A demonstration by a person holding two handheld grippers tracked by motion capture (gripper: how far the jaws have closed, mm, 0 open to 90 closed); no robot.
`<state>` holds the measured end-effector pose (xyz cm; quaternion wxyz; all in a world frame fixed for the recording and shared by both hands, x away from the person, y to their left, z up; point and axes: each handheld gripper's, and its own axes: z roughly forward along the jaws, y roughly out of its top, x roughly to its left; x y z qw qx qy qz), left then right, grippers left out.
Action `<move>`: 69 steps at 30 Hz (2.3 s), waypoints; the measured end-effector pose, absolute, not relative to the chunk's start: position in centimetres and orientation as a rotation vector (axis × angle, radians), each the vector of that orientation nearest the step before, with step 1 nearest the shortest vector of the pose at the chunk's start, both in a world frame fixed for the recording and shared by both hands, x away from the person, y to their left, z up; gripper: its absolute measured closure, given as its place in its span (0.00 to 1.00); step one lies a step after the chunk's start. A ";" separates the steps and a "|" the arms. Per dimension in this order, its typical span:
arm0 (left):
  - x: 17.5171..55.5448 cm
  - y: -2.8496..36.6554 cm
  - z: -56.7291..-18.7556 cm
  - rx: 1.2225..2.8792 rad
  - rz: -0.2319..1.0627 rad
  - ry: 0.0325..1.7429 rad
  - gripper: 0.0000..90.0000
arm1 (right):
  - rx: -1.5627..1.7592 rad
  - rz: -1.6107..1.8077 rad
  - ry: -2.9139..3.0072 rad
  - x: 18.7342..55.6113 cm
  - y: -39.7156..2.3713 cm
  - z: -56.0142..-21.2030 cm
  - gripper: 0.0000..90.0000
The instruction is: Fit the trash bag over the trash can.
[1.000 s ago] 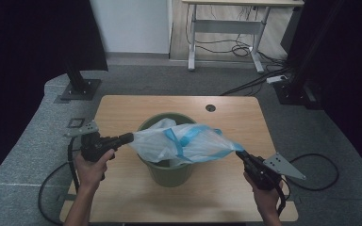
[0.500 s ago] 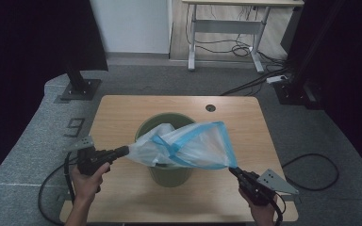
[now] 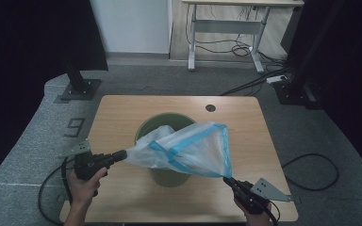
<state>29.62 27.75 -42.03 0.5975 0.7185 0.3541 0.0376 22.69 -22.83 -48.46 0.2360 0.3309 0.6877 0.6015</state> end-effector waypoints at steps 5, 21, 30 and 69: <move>30.2 27.7 -42.9 1.677 0.085 0.841 1.00 | 0.913 1.646 1.918 22.7 -22.4 -49.4 0.99; 30.9 28.2 -43.7 1.696 0.079 0.844 1.00 | 0.903 1.621 2.007 23.1 -21.0 -50.6 0.99; 30.9 27.7 -43.9 1.755 0.126 0.915 1.00 | 0.906 1.602 2.050 23.2 -20.4 -51.0 0.99; 30.0 28.8 -42.3 1.715 0.114 0.917 1.00 | 0.892 1.774 1.965 23.9 -21.2 -47.8 0.94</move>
